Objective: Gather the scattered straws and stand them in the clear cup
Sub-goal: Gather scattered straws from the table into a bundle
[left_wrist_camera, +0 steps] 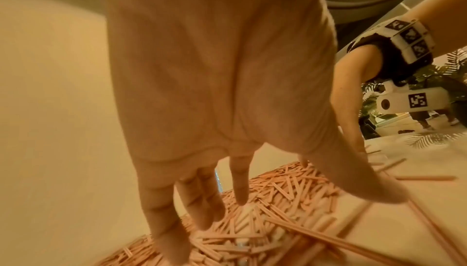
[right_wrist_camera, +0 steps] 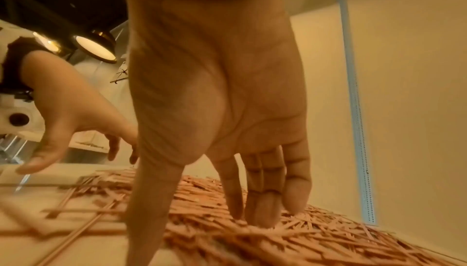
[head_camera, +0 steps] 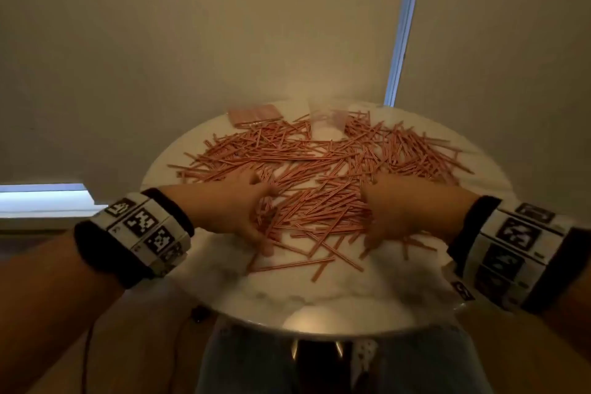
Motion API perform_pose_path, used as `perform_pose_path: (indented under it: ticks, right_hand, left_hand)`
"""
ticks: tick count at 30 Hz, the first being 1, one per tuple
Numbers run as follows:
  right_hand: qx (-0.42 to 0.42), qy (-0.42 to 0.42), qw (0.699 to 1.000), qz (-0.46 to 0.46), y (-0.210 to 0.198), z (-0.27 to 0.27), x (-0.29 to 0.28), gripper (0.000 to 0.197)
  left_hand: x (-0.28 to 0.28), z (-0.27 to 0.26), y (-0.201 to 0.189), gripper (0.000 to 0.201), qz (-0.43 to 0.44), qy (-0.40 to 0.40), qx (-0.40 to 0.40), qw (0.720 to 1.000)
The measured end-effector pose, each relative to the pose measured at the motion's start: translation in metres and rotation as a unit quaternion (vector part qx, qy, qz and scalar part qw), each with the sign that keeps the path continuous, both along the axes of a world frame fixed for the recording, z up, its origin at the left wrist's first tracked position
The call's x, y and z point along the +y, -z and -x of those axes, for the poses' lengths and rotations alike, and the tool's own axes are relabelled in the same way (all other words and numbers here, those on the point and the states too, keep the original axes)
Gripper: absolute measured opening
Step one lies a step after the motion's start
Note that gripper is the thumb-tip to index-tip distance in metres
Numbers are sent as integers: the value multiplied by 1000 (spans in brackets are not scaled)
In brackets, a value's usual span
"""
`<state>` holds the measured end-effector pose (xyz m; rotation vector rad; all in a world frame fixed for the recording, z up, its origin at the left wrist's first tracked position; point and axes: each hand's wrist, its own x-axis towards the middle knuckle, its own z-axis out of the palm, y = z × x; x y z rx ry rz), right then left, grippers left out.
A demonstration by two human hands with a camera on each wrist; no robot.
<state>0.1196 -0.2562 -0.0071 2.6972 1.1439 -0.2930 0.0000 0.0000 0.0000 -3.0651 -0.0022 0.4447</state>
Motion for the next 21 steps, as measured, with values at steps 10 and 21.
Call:
perform_pose_path:
  ticks: [10, 21]
  right_hand:
    - [-38, -33, 999, -21, 1, -32, 33, 26]
    - [42, -47, 997, 49, 2, -81, 57, 71]
  left_hand:
    - [18, -50, 13, 45, 43, 17, -9, 999]
    - [25, -105, 13, 49, 28, -33, 9, 999]
